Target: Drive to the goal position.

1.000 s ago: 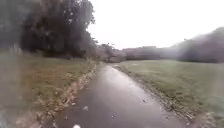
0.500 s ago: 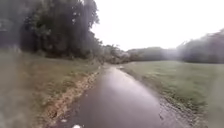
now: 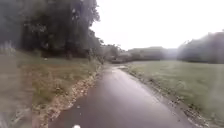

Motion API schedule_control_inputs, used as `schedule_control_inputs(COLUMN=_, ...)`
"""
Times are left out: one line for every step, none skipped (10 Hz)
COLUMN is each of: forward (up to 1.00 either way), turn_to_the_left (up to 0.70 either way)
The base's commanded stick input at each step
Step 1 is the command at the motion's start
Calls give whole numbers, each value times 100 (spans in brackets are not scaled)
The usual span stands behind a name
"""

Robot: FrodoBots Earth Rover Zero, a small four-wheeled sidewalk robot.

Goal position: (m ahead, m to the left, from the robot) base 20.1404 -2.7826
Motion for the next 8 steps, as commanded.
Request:
schedule_control_inputs(forward=85, turn_to_the_left=0)
schedule_control_inputs(forward=85, turn_to_the_left=-4)
schedule_control_inputs(forward=85, turn_to_the_left=-31)
schedule_control_inputs(forward=85, turn_to_the_left=-23)
schedule_control_inputs(forward=85, turn_to_the_left=-12)
schedule_control_inputs(forward=85, turn_to_the_left=0)
schedule_control_inputs(forward=85, turn_to_the_left=0)
schedule_control_inputs(forward=85, turn_to_the_left=0)
